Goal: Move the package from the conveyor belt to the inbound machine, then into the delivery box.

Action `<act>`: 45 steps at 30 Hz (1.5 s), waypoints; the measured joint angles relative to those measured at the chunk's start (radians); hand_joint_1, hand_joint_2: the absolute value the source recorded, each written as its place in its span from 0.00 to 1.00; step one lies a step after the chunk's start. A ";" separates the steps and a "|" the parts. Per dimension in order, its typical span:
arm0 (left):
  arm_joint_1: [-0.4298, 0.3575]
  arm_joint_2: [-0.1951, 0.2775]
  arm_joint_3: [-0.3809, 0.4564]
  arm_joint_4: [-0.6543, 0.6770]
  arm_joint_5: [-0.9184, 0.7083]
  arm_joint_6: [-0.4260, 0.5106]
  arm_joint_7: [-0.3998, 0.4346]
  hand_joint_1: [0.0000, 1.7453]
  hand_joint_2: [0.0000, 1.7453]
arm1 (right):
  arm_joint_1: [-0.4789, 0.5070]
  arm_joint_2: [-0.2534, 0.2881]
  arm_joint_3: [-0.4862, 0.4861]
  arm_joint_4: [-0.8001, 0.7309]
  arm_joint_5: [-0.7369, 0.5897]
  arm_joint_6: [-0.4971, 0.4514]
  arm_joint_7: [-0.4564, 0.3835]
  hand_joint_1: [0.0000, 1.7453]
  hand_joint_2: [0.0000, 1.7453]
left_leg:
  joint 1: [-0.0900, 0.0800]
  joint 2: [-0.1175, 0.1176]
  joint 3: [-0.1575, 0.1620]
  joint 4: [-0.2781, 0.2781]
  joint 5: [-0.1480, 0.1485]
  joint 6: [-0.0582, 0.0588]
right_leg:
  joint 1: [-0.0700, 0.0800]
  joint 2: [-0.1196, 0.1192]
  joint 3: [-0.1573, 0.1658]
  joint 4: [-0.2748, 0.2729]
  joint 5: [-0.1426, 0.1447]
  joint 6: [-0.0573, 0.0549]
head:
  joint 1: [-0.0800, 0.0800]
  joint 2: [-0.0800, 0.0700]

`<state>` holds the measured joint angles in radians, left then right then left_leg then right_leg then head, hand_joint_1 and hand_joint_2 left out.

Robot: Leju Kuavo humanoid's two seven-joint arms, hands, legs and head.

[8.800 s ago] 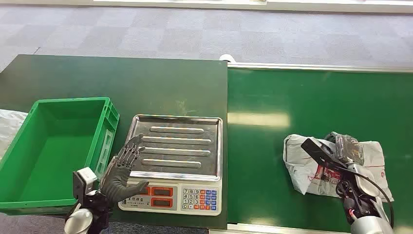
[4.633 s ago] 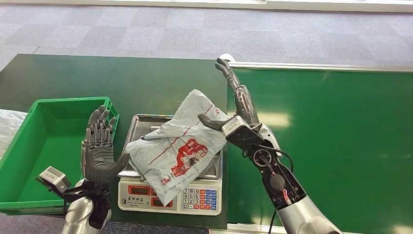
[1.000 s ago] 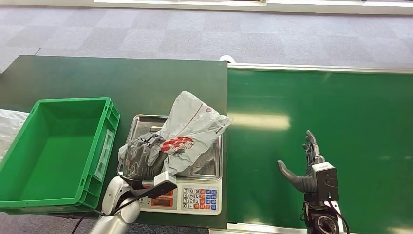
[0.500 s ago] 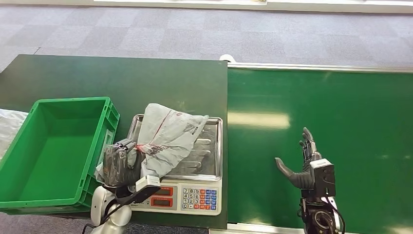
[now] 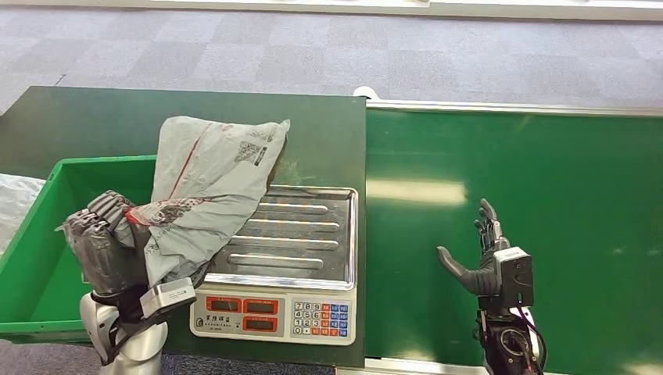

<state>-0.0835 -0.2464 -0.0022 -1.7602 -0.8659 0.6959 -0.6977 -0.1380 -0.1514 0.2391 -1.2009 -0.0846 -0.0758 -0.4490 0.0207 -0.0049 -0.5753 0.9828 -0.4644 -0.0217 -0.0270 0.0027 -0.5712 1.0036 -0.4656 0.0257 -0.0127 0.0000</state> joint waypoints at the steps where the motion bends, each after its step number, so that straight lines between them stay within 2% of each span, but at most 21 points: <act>1: -0.001 0.000 0.002 -0.018 0.000 0.000 0.000 1.00 0.00 | -0.001 0.000 0.002 0.002 -0.001 0.000 -0.001 0.00 1.00 | 0.000 0.000 0.000 0.000 0.000 0.000 | 0.000 0.000 0.000 0.000 0.000 0.000 | 0.000 0.000; 7: -0.019 0.000 0.042 -0.128 -0.031 0.000 0.000 1.00 0.00 | -0.003 -0.007 0.009 0.010 -0.011 -0.008 -0.003 0.00 1.00 | 0.000 0.000 0.000 0.000 0.000 0.000 | 0.000 0.000 0.000 0.000 0.000 0.000 | 0.000 0.000; 12: -0.063 0.002 0.154 -0.248 -0.103 0.000 0.000 1.00 0.00 | 0.009 -0.013 0.016 0.010 -0.016 -0.026 -0.002 0.00 1.00 | 0.000 0.000 0.000 0.000 0.000 0.000 | 0.000 0.000 -0.001 0.000 0.000 0.000 | 0.000 0.000; 15: -0.089 0.005 0.235 -0.273 -0.160 0.000 0.001 1.00 0.00 | 0.035 -0.013 0.017 -0.003 -0.003 -0.046 0.006 0.00 1.00 | 0.000 0.000 0.000 0.000 0.000 0.000 | 0.000 0.000 -0.001 0.000 0.000 0.000 | 0.000 0.000; 20: -0.136 -0.006 0.382 -0.208 -0.271 -0.001 0.013 1.00 0.00 | 0.097 -0.009 0.010 -0.058 0.036 -0.071 0.023 0.00 1.00 | 0.000 0.002 0.000 0.000 0.000 0.000 | 0.000 0.001 -0.001 0.000 0.000 0.000 | 0.000 0.000; 29: -0.162 -0.040 0.619 -0.027 -0.277 -0.001 0.002 1.00 0.00 | 0.145 0.003 -0.012 -0.112 0.068 -0.062 0.035 0.00 1.00 | 0.000 0.004 -0.001 0.000 0.000 0.000 | 0.000 0.002 -0.003 0.000 0.000 0.000 | 0.000 0.000; 39: -0.192 -0.048 0.734 0.083 -0.297 -0.001 0.000 1.00 0.00 | 0.150 0.010 -0.015 -0.126 0.073 -0.062 0.042 0.00 1.00 | 0.000 0.004 -0.001 0.000 0.000 0.000 | 0.000 0.002 -0.003 0.000 0.000 0.000 | 0.000 0.000; 45: -0.225 -0.058 0.811 0.151 -0.374 -0.001 0.000 0.98 0.00 | 0.158 0.011 -0.020 -0.136 0.081 -0.065 0.049 0.00 1.00 | 0.000 0.004 -0.001 0.000 0.000 0.000 | 0.000 0.002 -0.003 0.000 0.000 0.000 | 0.000 0.000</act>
<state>-0.3089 -0.3040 0.8090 -1.6094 -1.2401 0.6947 -0.6980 0.0196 -0.1400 0.2191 -1.3368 -0.0035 -0.1407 -0.3995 0.0209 -0.0010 -0.5764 0.9828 -0.4647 -0.0221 -0.0269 0.0050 -0.5739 1.0036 -0.4657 0.0255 -0.0125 0.0000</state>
